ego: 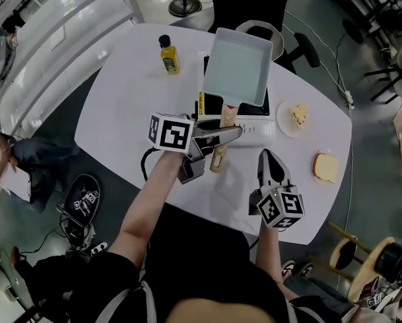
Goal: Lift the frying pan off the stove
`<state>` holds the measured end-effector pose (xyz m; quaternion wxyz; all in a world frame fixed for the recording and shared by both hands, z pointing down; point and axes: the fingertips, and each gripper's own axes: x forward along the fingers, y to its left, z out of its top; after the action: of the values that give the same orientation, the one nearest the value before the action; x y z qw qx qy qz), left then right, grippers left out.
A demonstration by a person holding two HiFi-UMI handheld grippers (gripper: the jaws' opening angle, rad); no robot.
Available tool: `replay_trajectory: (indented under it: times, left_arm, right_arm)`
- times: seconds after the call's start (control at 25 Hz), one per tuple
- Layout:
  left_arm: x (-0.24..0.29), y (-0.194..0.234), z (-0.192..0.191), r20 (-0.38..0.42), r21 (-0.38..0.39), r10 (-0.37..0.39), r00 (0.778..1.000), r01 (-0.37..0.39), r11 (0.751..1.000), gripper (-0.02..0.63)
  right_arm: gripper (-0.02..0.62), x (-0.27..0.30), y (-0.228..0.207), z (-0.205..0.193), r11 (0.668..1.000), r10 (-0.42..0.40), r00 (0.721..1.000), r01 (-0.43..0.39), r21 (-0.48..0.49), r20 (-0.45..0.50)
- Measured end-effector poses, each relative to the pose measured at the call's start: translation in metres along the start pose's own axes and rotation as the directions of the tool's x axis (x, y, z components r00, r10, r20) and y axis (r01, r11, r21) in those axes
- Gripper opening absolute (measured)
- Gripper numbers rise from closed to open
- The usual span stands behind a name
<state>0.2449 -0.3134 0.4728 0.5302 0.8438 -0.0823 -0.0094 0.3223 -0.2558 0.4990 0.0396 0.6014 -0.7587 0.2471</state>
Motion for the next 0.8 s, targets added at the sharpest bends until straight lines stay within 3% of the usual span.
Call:
replay_trajectory:
  times: [0.16,0.56,0.8]
  left_arm:
    - [-0.019,-0.016,-0.005,0.017,0.004,-0.016,1.000,0.016,1.000,0.199]
    - [-0.072,-0.024,-0.020,0.100,0.022,0.020,0.995,-0.022,1.000,0.199]
    - [-0.117,-0.028,-0.023,0.176,0.028,0.053,0.983,-0.059,0.998,0.199]
  right_arm:
    - [0.003,-0.003,0.017,0.006,1.000,0.009,1.000,-0.009,-0.012,0.018]
    - [0.003,-0.009,0.048,0.014,0.998,0.013,0.998,-0.010,-0.058,0.056]
    - [0.003,0.000,0.075,0.016,0.995,0.057,0.996,-0.051,-0.087,0.062]
